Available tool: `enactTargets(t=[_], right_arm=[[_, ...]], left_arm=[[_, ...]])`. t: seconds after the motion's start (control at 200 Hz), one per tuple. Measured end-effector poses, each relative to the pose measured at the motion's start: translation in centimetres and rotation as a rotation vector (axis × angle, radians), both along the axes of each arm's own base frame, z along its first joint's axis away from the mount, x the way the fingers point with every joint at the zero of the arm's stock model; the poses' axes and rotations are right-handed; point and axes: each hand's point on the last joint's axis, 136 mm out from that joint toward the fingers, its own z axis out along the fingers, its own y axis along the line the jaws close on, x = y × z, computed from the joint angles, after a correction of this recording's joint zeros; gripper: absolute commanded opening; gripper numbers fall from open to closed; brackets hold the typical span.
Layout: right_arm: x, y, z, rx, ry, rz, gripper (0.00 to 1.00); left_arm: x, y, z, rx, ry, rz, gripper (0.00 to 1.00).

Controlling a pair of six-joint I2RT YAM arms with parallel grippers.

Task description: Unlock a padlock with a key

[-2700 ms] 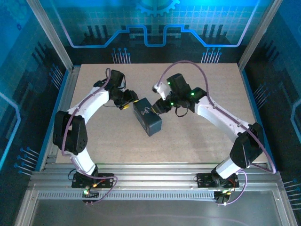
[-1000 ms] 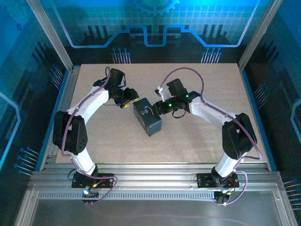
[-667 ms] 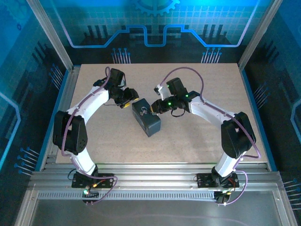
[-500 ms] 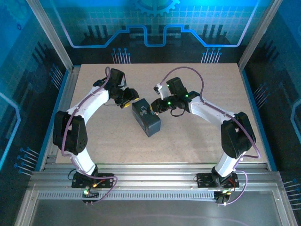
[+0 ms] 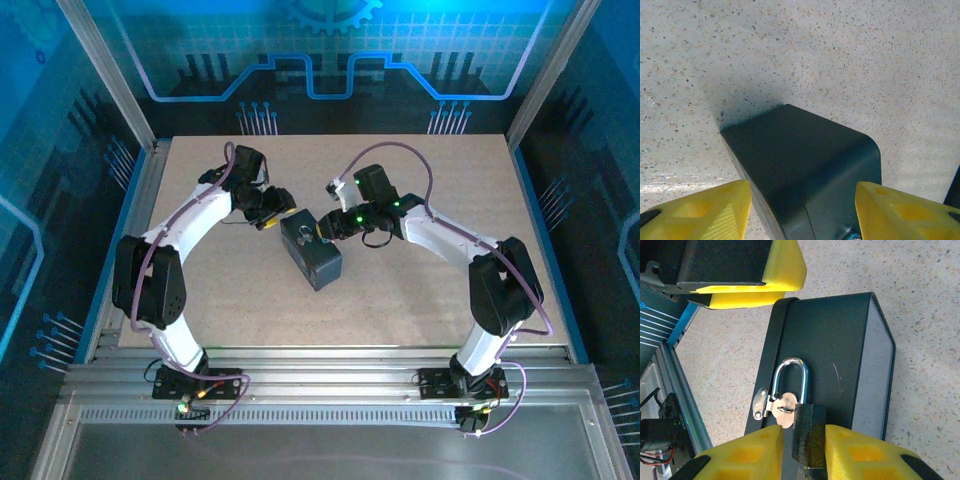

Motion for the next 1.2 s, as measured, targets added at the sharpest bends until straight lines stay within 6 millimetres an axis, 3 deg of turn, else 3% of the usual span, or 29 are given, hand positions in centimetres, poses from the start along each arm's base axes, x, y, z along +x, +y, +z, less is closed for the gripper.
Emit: enactTargets(t=[0.165, 0.38, 0.52, 0.935, 1.136, 1.201], right_arm=[[-0.3, 0.3, 0.0, 0.0, 0.0, 0.009, 0.27], [-0.9, 1.2, -0.5, -0.004, 0.0, 0.038, 0.11], [-0.8, 1.3, -0.4, -0.001, -0.012, 0.045, 0.06], [1.0, 0.7, -0.2, 0.058, -0.038, -0.089, 0.0], [2.9, -0.9, -0.3, 0.082, -0.054, -0.216, 0.0], [3.8, -3.2, -0.7, 0.077, -0.062, -0.3, 0.0]], left_arm=[[0.0, 0.0, -0.1, 0.0, 0.002, 0.0, 0.58], [0.0, 0.0, -0.3, 0.002, 0.008, 0.0, 0.58], [0.0, 0.0, -0.5, 0.003, 0.012, 0.0, 0.58], [0.0, 0.0, -0.5, 0.003, 0.012, 0.0, 0.59], [0.1, 0.4, -0.1, 0.002, 0.005, 0.01, 0.59], [0.1, 0.7, 0.4, -0.001, -0.005, 0.017, 0.6]])
